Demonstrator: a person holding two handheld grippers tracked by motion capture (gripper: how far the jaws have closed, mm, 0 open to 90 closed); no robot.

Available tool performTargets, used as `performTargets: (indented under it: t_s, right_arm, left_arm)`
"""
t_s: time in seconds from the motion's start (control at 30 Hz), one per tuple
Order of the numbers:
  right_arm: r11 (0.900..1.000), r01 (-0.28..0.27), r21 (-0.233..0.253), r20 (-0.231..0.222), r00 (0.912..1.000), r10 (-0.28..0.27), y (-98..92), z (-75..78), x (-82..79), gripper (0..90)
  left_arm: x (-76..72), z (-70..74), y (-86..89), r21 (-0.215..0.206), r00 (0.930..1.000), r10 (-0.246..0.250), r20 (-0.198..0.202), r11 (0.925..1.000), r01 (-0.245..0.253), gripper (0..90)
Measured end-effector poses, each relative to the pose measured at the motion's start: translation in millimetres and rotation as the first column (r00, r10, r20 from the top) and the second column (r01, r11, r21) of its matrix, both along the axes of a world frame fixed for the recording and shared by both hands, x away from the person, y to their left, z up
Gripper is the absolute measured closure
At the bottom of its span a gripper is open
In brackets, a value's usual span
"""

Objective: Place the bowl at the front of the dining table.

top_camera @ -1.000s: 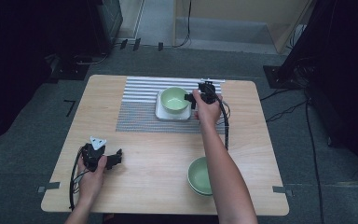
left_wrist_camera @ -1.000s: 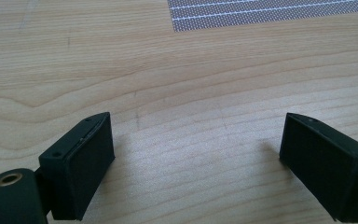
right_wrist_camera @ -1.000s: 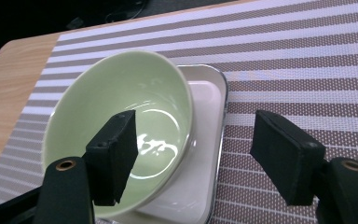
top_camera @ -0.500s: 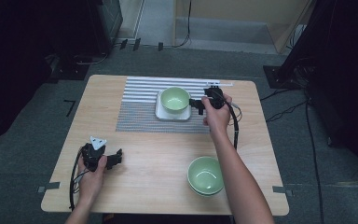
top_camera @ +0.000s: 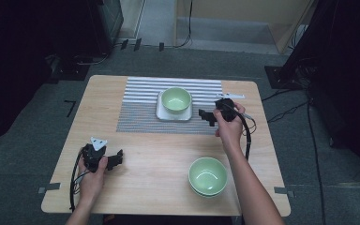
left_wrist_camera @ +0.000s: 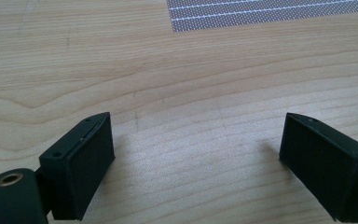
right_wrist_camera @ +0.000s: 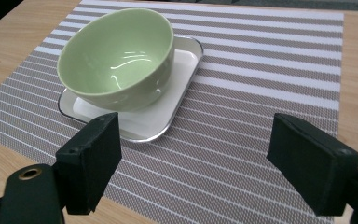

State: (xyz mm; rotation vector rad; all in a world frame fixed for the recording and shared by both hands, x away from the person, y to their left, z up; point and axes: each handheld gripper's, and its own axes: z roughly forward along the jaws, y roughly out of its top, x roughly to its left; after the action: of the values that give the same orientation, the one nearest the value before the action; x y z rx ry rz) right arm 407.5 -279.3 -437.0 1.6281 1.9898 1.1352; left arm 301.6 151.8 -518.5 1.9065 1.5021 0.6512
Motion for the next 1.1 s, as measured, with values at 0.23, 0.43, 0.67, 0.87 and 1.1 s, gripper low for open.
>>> performTargets:
  t_s: [0.23,0.43,0.67,0.87,1.1]
  right_arm:
    - [1.000,0.008,0.007,0.004,1.0000,-0.008,-11.8,-6.8,-13.8,17.4]
    - [1.000,0.010,-0.011,0.012,0.9999,-0.010,-20.3,-13.8,-25.2,17.4]
    - [1.000,0.010,-0.019,0.005,0.9999,-0.010,-27.4,-23.8,-36.0,17.4]
    - [1.000,-0.007,-0.030,0.002,1.0000,0.007,-29.1,-32.0,-44.0,17.1]
    - [1.000,-0.002,-0.024,-0.003,1.0000,0.002,-32.3,-41.5,-53.4,17.2]
  left_arm:
    - [0.0,0.0,0.0,0.000,1.0000,0.000,0.000,1.0000,0.000,9.7]
    - [0.0,0.0,0.0,0.000,1.0000,0.000,0.000,1.0000,0.000,9.7]
    - [-0.1,0.0,0.0,0.000,1.0000,0.000,0.000,1.0000,0.000,9.7]
    - [0.0,0.0,0.0,0.000,1.0000,0.000,0.000,1.0000,0.000,9.7]
    - [-0.5,0.2,-0.4,0.003,1.0000,-0.004,-0.001,1.0000,0.004,9.7]
